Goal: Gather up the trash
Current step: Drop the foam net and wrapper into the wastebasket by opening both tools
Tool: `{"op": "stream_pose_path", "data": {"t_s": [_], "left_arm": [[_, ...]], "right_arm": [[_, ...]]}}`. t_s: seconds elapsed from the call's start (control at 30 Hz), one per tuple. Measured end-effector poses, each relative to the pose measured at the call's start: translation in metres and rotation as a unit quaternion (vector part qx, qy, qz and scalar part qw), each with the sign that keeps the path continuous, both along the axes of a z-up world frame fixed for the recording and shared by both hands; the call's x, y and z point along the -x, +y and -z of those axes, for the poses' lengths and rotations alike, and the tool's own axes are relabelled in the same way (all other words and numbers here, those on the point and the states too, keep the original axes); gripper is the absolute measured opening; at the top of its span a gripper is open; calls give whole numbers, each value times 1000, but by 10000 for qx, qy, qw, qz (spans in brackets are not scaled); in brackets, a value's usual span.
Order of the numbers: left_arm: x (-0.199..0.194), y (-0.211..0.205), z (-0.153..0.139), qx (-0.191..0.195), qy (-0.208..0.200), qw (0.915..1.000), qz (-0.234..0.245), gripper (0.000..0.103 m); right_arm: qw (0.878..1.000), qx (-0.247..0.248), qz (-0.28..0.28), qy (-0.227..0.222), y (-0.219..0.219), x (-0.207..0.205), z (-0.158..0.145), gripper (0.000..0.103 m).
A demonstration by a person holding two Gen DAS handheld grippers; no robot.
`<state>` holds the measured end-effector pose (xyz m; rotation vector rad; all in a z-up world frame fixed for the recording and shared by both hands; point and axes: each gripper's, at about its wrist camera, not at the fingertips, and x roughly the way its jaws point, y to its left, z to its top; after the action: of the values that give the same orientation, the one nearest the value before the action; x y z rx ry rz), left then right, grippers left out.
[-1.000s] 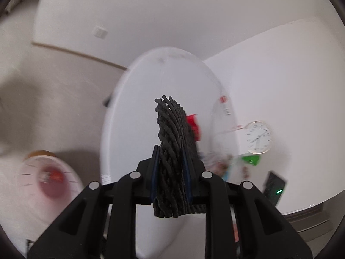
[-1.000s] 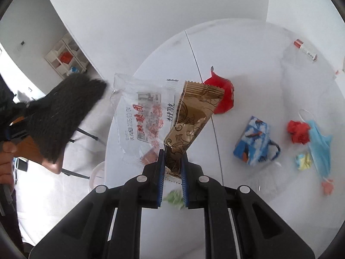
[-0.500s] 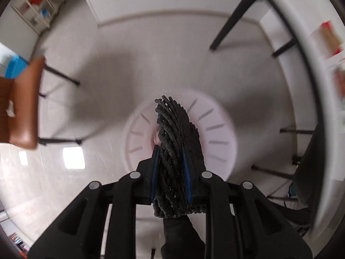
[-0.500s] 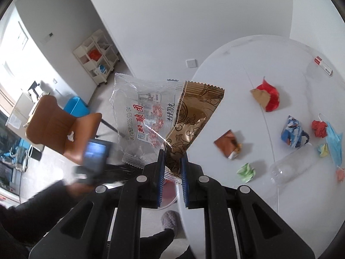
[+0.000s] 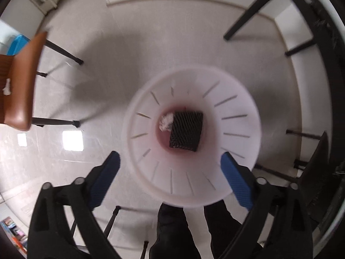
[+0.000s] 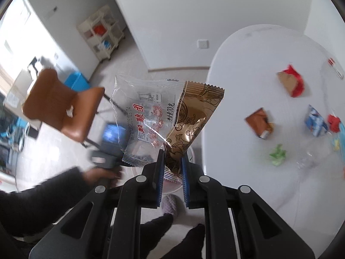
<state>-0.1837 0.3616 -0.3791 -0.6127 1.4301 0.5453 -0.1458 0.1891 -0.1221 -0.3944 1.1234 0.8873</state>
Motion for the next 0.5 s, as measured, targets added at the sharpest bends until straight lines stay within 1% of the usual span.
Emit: {"op": "stream_pose_path", "data": {"t_s": [0.07, 0.17, 0.23, 0.27, 0.3, 0.33, 0.37, 0.43, 0.5], "left_arm": [[21, 9, -31, -124, -194, 9996, -177, 95], [68, 24, -84, -417, -413, 9961, -654, 95], [96, 31, -104, -571, -376, 9934, -921, 95], [107, 33, -110, -630, -358, 9921, -1020, 95], [122, 35, -120, -726, -310, 9899, -1173, 95], [133, 37, -126, -784, -275, 9881, -1294, 95], [141, 39, -130, -807, -257, 9869, -1370, 95], [156, 39, -136, -802, -205, 9845, -1547, 95], [164, 40, -138, -777, -208, 9832, -1641, 95]], "right_arm": [[9996, 171, -202, -18, 18, 5, 20, 16], [9968, 561, -570, 34, 51, 12, 68, 19], [9937, 826, -724, 225, 73, 16, 107, 20], [9924, 929, -760, 252, 80, 18, 120, 20], [9903, 1070, -845, 254, 90, 23, 138, 24], [9888, 1156, -912, 263, 97, 27, 150, 42], [9868, 1277, -972, 238, 105, 31, 163, 62], [9854, 1370, -1007, 62, 113, 39, 174, 74], [9845, 1392, -1065, -2, 116, 45, 176, 79]]}}
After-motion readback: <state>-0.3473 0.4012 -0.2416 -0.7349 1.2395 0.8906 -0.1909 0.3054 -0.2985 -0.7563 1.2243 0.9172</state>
